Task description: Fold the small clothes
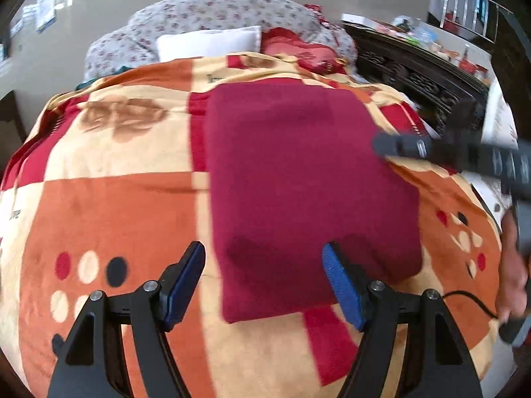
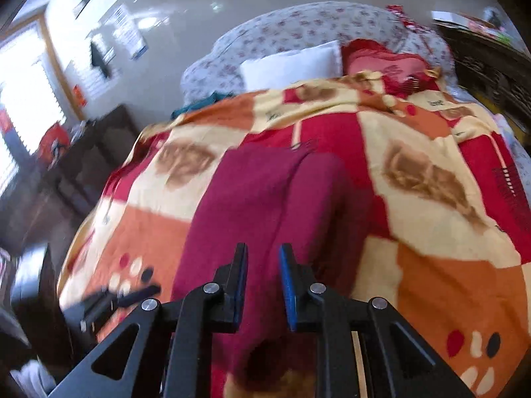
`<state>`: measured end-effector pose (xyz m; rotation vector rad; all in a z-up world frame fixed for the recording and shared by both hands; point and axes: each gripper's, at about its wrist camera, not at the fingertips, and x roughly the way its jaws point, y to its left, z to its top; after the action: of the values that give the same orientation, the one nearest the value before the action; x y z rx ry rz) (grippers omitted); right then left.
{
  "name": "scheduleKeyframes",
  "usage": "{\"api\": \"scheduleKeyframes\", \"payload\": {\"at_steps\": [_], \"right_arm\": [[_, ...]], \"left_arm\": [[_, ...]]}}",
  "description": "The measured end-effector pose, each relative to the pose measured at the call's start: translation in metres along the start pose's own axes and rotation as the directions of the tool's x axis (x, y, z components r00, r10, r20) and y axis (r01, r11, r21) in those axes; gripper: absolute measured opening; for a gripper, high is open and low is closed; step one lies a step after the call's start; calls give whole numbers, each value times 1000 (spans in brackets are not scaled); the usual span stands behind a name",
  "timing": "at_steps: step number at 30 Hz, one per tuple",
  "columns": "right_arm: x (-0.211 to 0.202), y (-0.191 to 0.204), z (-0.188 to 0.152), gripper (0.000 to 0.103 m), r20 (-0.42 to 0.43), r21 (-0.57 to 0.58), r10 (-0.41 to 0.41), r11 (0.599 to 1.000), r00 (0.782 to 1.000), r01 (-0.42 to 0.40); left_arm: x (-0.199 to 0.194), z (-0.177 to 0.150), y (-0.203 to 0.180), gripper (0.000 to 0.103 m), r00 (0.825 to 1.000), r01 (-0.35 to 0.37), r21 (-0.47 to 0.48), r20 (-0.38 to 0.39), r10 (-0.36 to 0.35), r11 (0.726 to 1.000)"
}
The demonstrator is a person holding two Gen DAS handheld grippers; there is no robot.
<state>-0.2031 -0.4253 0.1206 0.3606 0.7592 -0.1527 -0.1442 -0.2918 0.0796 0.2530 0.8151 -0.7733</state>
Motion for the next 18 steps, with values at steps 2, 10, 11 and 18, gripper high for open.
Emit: {"api": "scheduleKeyframes", "payload": {"at_steps": [2,10,11,18], "right_arm": [[9,2,-9,21,-22,-13,-22,1000,1000,22],[37,-35,-31,16,-66,51,-120,991,991,124],[36,-33,-31,16,-63,49,-124,991,990,127],[9,-25,-29,21,-23,93,-95,991,995,97]], "left_arm": [[0,-1,5,72,1000,-23,-1,-2,23,1000],[2,-2,15,73,999,-46,-14,-7,46,999],[2,-2,15,73,999,-47,-17,-9,47,999],[3,0,19,73,999,-44,-21,-2,44,999]]}}
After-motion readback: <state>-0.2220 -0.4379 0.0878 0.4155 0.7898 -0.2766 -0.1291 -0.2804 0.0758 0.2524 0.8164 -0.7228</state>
